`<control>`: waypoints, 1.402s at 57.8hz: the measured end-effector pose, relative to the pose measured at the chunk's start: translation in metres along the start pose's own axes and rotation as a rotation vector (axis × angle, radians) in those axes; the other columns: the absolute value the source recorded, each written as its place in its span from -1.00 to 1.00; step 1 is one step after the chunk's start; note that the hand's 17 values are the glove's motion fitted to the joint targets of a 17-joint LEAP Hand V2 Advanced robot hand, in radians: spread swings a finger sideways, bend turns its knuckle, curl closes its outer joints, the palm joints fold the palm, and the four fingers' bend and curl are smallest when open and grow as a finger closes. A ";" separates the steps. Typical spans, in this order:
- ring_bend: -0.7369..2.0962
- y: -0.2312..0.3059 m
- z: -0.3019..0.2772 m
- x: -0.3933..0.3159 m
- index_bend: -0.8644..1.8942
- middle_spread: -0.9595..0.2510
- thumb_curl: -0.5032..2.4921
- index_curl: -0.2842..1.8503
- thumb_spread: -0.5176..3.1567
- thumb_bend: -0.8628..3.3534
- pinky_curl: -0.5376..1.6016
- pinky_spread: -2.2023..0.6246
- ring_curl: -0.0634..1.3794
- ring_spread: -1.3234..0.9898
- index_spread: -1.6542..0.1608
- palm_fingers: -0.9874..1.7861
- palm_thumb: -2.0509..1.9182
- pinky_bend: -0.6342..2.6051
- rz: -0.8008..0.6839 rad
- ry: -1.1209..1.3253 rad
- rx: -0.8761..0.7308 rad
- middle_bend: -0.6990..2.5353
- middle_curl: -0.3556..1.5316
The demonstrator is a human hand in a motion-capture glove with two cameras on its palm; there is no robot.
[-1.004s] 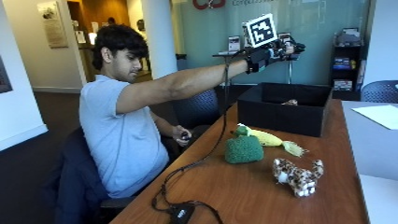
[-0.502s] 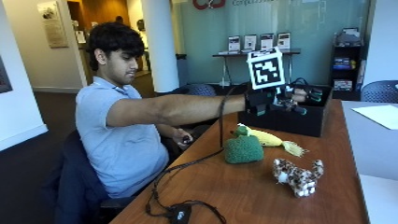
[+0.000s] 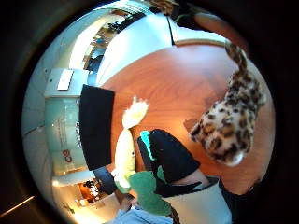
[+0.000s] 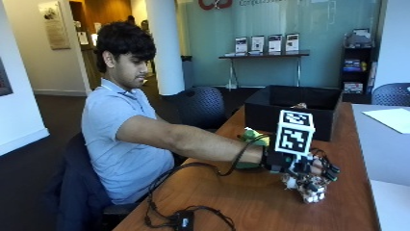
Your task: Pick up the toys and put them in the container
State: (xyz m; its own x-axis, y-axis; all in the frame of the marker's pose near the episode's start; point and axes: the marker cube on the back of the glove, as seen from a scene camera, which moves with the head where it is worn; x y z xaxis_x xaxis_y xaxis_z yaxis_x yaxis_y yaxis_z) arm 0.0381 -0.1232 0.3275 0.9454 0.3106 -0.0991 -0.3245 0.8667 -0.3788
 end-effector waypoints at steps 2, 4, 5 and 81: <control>-0.39 -0.002 0.012 0.003 -0.21 0.54 -0.51 -0.32 -0.04 -0.61 -0.21 0.63 -0.61 0.12 0.40 -0.36 0.00 -0.06 0.009 0.004 -0.026 -0.48 -0.34; -0.39 -0.005 0.026 0.005 -0.20 0.54 -0.51 -0.32 -0.04 -0.61 -0.21 0.63 -0.62 0.13 0.40 -0.37 0.00 -0.05 0.017 0.001 -0.061 -0.48 -0.34; -0.39 -0.006 0.033 0.006 -0.20 0.54 -0.51 -0.32 -0.04 -0.61 -0.21 0.63 -0.63 0.13 0.40 -0.37 0.00 -0.05 0.017 -0.009 -0.079 -0.48 -0.34; 0.20 0.020 -0.110 -0.122 -0.01 0.16 -0.23 0.09 -0.05 -0.49 -0.06 0.28 -0.17 -0.09 0.66 0.37 0.40 0.05 -0.240 -0.150 0.353 -0.27 0.00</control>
State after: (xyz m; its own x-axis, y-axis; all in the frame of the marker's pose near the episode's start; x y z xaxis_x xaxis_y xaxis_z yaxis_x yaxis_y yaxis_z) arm -0.0799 -0.1864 0.2306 0.9885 0.1152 0.0981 -0.1122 0.9931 -0.0354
